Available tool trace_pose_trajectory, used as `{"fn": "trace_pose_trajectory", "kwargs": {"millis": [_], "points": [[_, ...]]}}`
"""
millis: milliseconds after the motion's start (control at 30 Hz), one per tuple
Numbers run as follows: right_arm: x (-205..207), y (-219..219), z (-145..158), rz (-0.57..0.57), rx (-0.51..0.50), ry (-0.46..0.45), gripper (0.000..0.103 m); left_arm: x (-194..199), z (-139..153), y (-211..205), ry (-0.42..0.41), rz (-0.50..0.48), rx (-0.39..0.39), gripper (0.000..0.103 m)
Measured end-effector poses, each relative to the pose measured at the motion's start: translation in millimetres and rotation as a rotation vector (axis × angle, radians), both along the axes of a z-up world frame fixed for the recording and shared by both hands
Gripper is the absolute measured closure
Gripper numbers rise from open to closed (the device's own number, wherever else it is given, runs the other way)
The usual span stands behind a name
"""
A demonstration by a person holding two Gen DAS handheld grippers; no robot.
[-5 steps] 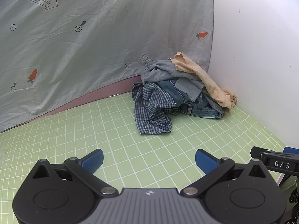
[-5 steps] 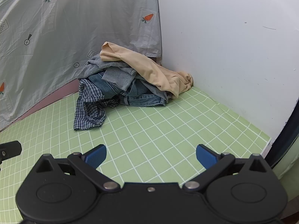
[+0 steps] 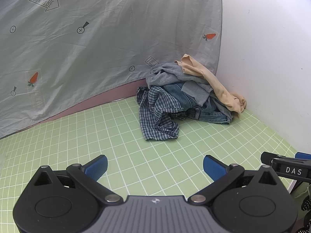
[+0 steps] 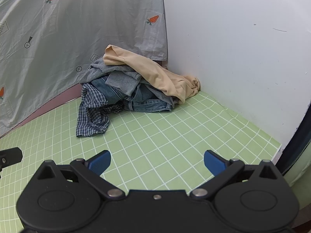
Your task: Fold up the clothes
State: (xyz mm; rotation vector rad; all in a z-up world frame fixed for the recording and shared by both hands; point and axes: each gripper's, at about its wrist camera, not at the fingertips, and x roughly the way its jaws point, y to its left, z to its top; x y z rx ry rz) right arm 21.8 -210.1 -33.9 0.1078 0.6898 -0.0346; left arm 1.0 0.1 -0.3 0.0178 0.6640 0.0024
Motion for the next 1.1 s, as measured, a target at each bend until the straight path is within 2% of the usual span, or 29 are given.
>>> {"fn": "trace_pose_trajectory", "kwargs": {"millis": [1100], "points": [[7.8,-0.5,-2.4,-0.014,-0.005,0.002,0.000,9.8,0.0,2.5,0.010,-0.006,0.009,0.000]]}}
